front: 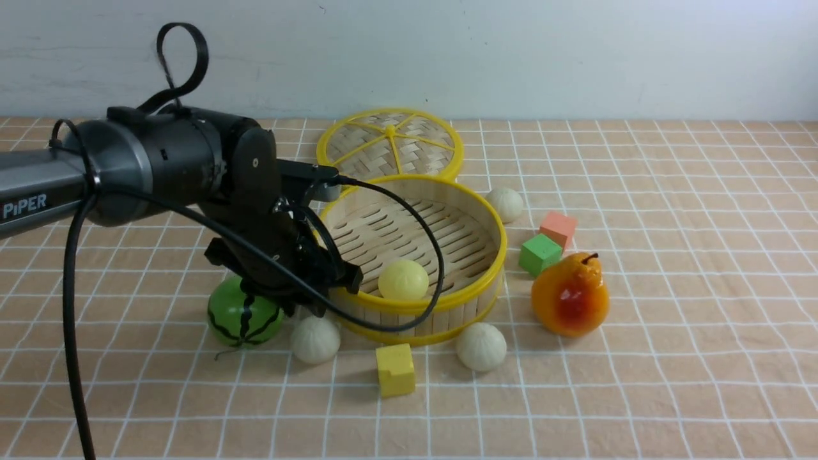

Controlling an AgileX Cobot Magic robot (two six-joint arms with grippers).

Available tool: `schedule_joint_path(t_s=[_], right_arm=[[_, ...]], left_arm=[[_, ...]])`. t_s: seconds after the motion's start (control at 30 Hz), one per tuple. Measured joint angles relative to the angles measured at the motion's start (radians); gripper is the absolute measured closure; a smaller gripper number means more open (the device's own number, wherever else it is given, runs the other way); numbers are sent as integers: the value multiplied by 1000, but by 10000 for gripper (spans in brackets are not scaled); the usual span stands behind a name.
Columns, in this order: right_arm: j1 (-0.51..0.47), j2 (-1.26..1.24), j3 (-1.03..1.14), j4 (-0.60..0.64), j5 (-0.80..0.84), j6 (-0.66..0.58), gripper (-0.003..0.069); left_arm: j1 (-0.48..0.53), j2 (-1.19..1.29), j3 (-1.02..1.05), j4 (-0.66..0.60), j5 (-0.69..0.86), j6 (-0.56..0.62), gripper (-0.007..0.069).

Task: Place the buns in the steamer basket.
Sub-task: Use the left arm to grab a steamed stuffed bun, then use the left arm to put the steamed stuffed bun into the steamer

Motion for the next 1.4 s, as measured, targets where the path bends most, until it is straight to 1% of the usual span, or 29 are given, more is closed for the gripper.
schedule_joint_path(t_s=[0.2, 0.33, 0.53, 0.63, 0.67, 0.7, 0.73, 0.77, 0.8, 0.87, 1.0, 1.03, 1.1, 1.17, 1.27, 1.33, 1.4], right_arm=[[0, 0, 0, 0, 0, 0, 417], [0, 0, 0, 0, 0, 0, 417], [0, 0, 0, 0, 0, 0, 417], [0, 0, 0, 0, 0, 0, 417], [0, 0, 0, 0, 0, 0, 417], [0, 0, 0, 0, 0, 0, 417], [0, 0, 0, 0, 0, 0, 417], [0, 0, 0, 0, 0, 0, 417], [0, 0, 0, 0, 0, 0, 417], [0, 0, 0, 0, 0, 0, 417], [0, 0, 0, 0, 0, 0, 417], [0, 0, 0, 0, 0, 0, 417], [0, 0, 0, 0, 0, 0, 417], [0, 0, 0, 0, 0, 0, 417], [0, 0, 0, 0, 0, 0, 417], [0, 0, 0, 0, 0, 0, 417], [0, 0, 0, 0, 0, 0, 417]], left_arm=[[0, 30, 0, -9, -12, 58, 336], [0, 59, 0, -9, -20, 58, 336], [0, 77, 0, -8, -73, 58, 338], [0, 77, 0, -10, -65, 58, 383], [0, 77, 0, -16, -55, 58, 416], [0, 78, 0, -23, -38, 58, 468], [0, 78, 0, -23, -36, 58, 478], [0, 78, 0, -33, -6, 58, 578], [0, 78, 0, -34, 0, 58, 587], [0, 75, 0, -41, 23, 58, 630], [0, 31, -16, -53, 101, 58, 634], [0, 0, -26, -67, 141, 58, 634], [0, -26, -36, -80, 162, 58, 634], [0, -84, -72, -114, 188, 86, 634], [0, -119, -133, -157, 163, 138, 634], [0, -105, -170, -183, 81, 174, 634], [0, -72, -194, -185, 0, 184, 634]])
